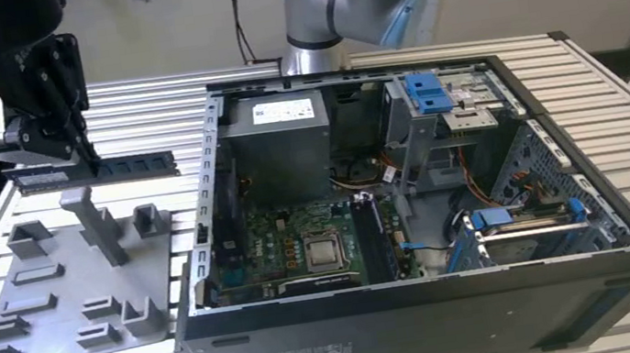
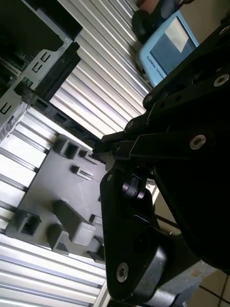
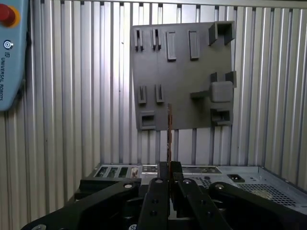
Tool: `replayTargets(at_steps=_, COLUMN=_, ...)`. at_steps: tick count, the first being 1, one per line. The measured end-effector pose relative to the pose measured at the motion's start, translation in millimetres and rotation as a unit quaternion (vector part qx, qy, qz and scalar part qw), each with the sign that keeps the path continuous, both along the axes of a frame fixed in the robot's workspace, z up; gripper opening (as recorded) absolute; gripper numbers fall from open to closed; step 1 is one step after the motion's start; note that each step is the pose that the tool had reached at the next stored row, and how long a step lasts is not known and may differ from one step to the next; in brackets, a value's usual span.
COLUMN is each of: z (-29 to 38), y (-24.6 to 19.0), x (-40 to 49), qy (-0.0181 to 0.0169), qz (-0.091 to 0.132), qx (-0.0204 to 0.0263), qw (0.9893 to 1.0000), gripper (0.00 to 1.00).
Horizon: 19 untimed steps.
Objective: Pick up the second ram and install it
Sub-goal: 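Pick up the second ram and move it above second insertion slot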
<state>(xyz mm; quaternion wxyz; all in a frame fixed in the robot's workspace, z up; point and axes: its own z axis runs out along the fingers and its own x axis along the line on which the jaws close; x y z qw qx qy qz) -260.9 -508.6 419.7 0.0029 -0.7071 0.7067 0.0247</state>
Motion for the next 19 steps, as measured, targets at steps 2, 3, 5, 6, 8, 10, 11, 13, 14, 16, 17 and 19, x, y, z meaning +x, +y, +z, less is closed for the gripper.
replayTargets(at_steps=2, z=0.0, y=0.0, x=9.0, qy=0.0011, qz=0.000, qx=0.0000, qw=1.0000, gripper=0.14)
replayTargets(at_steps=3, z=0.0, y=0.0, x=13.5, qy=0.0015, qz=0.000, qx=0.0000, qw=1.0000, gripper=0.14)
replayTargets(at_steps=5, z=0.0, y=0.0, x=22.7, qy=0.0022, qz=0.000, qx=0.0000, qw=1.0000, gripper=0.14)
replayTargets(at_steps=6, z=0.0, y=0.0, x=27.1, qy=0.0024, qz=0.000, qx=0.0000, qw=1.0000, gripper=0.14)
replayTargets(at_steps=8, z=0.0, y=0.0, x=36.2, qy=0.0026, qz=0.000, qx=0.0000, qw=1.0000, gripper=0.14)
replayTargets(at_steps=10, z=0.0, y=0.0, x=45.0, qy=0.0026, qz=0.000, qx=0.0000, qw=1.0000, gripper=0.14)
replayTargets(at_steps=11, z=0.0, y=0.0, x=49.3, qy=0.0027, qz=0.000, qx=0.0000, qw=1.0000, gripper=0.14)
replayTargets(at_steps=13, z=0.0, y=0.0, x=57.0, qy=0.0027, qz=0.000, qx=0.0000, qw=1.0000, gripper=0.14)
replayTargets(at_steps=14, z=0.0, y=0.0, x=61.4, qy=0.0027, qz=0.000, qx=0.0000, qw=1.0000, gripper=0.14)
replayTargets(at_steps=16, z=0.0, y=0.0, x=70.0, qy=0.0027, qz=0.000, qx=0.0000, qw=1.0000, gripper=0.14)
replayTargets(at_steps=17, z=0.0, y=0.0, x=74.1, qy=0.0027, qz=0.000, qx=0.0000, qw=1.0000, gripper=0.14)
replayTargets(at_steps=19, z=0.0, y=0.0, x=82.2, qy=0.0027, qz=0.000, qx=0.0000, qw=1.0000, gripper=0.14)
